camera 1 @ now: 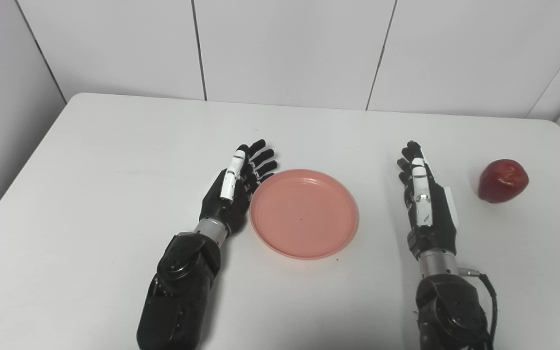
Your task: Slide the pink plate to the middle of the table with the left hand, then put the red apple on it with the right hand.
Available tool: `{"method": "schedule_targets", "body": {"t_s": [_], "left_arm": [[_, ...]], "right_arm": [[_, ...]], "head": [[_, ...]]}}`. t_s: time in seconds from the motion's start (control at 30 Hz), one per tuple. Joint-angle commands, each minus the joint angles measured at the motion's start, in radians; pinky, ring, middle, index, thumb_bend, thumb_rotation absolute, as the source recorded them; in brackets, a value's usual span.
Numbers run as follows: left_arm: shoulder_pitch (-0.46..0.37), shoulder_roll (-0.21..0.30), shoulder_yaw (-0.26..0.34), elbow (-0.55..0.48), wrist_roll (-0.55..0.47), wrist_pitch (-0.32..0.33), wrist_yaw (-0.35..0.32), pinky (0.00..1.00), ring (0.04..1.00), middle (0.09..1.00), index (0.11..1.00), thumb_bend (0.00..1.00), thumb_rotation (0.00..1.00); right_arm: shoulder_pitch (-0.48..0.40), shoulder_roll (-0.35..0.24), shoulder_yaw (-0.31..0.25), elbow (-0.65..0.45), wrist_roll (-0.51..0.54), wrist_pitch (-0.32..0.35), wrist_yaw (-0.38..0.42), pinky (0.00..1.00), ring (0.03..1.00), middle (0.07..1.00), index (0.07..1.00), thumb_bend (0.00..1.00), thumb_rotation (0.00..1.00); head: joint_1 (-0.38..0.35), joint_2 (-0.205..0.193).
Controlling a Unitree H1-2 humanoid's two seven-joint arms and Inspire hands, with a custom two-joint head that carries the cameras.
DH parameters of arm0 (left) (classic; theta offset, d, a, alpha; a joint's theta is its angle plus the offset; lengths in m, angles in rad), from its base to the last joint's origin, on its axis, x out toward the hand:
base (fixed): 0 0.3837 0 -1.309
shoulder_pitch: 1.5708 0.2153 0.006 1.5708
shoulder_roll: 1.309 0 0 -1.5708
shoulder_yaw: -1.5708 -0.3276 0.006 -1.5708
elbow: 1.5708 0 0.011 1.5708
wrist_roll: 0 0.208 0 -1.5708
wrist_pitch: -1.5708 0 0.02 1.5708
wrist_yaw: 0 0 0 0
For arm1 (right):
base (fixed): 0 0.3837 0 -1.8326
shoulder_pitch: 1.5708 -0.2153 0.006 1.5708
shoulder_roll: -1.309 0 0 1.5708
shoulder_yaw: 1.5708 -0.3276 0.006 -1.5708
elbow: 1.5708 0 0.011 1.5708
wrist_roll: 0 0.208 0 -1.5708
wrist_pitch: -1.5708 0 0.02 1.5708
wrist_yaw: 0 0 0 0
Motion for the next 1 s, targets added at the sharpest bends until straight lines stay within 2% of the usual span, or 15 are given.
{"method": "schedule_targets", "body": {"t_s": [0.0, 0.13, 0.17, 0.23, 0.27, 0.4, 0.47, 0.5, 0.6, 0.63, 0.73, 0.83, 0.97], "left_arm": [[0.001, 0.013, 0.003, 0.003, 0.017, -0.032, -0.005, 0.87, 0.873, 0.886, 0.871, 0.37, 1.00], [0.006, 0.022, 0.012, 0.005, 0.016, -0.043, -0.012, 0.87, 0.876, 0.887, 0.870, 0.37, 1.00], [0.009, 0.023, 0.018, 0.004, 0.014, -0.040, -0.011, 0.87, 0.876, 0.887, 0.870, 0.37, 1.00], [0.012, 0.026, 0.027, 0.003, 0.009, -0.039, -0.012, 0.87, 0.869, 0.881, 0.864, 0.36, 1.00], [0.013, 0.027, 0.031, 0.004, 0.006, -0.039, -0.015, 0.87, 0.870, 0.882, 0.864, 0.36, 1.00], [0.014, 0.036, 0.044, 0.019, 0.001, -0.056, -0.033, 0.88, 0.875, 0.887, 0.869, 0.36, 1.00], [0.015, 0.043, 0.053, 0.035, -0.009, -0.073, -0.049, 0.89, 0.877, 0.889, 0.872, 0.36, 1.00], [0.015, 0.047, 0.056, 0.042, -0.012, -0.080, -0.055, 0.89, 0.879, 0.890, 0.875, 0.36, 1.00], [0.015, 0.058, 0.063, 0.062, -0.019, -0.098, -0.066, 0.89, 0.876, 0.887, 0.874, 0.37, 1.00], [0.015, 0.060, 0.066, 0.066, -0.022, -0.100, -0.067, 0.89, 0.875, 0.887, 0.873, 0.37, 1.00], [0.014, 0.067, 0.075, 0.083, -0.029, -0.114, -0.076, 0.89, 0.875, 0.886, 0.872, 0.37, 1.00], [0.009, 0.070, 0.087, 0.106, -0.043, -0.129, -0.088, 0.89, 0.875, 0.885, 0.872, 0.36, 1.00], [-0.001, 0.079, 0.098, 0.152, -0.056, -0.163, -0.108, 0.89, 0.875, 0.884, 0.873, 0.36, 1.00]], "right_arm": [[-0.053, -0.021, -0.003, -0.047, -0.032, -0.023, -0.005, 0.95, 0.944, 0.946, 0.942, 0.31, 1.00], [-0.074, -0.043, -0.005, -0.070, -0.078, -0.015, -0.019, 0.95, 0.912, 0.923, 0.923, 0.32, 1.00], [-0.082, -0.051, -0.006, -0.085, -0.094, 0.004, -0.022, 0.95, 0.909, 0.920, 0.921, 0.33, 1.00], [-0.096, -0.067, -0.006, -0.111, -0.134, 0.034, -0.025, 0.95, 0.902, 0.918, 0.914, 0.39, 1.00], [-0.101, -0.074, -0.005, -0.121, -0.154, 0.045, -0.026, 0.93, 0.898, 0.911, 0.906, 0.45, 0.98], [-0.119, -0.107, 0.005, -0.175, -0.252, 0.095, -0.021, 0.86, 0.890, 0.902, 0.897, 0.56, 0.93], [-0.127, -0.128, 0.017, -0.196, -0.323, 0.115, -0.022, 0.83, 0.876, 0.895, 0.892, 0.57, 0.91], [-0.133, -0.142, 0.024, -0.206, -0.369, 0.132, -0.022, 0.79, 0.859, 0.883, 0.883, 0.61, 0.91], [-0.146, -0.175, 0.035, -0.241, -0.474, 0.186, -0.003, 0.76, 0.846, 0.870, 0.870, 0.73, 0.89], [-0.150, -0.184, 0.035, -0.256, -0.496, 0.208, 0.007, 0.76, 0.846, 0.869, 0.870, 0.74, 0.88], [-0.161, -0.206, 0.031, -0.292, -0.535, 0.250, 0.035, 0.71, 0.824, 0.860, 0.874, 0.79, 0.76], [-0.169, -0.239, 0.026, -0.310, -0.583, 0.249, 0.046, 0.71, 0.813, 0.851, 0.876, 0.82, 0.62], [-0.167, -0.288, 0.015, -0.319, -0.671, 0.240, 0.049, 0.74, 0.824, 0.847, 0.877, 0.83, 0.55]], "head": [[-0.020, -0.002], [-0.071, -0.010], [-0.081, -0.012], [-0.110, -0.019], [-0.110, -0.019], [-0.167, -0.034], [-0.207, -0.047], [-0.218, -0.051], [-0.250, -0.062], [-0.260, -0.067], [-0.290, -0.084], [-0.312, -0.097], [-0.338, -0.114]]}}
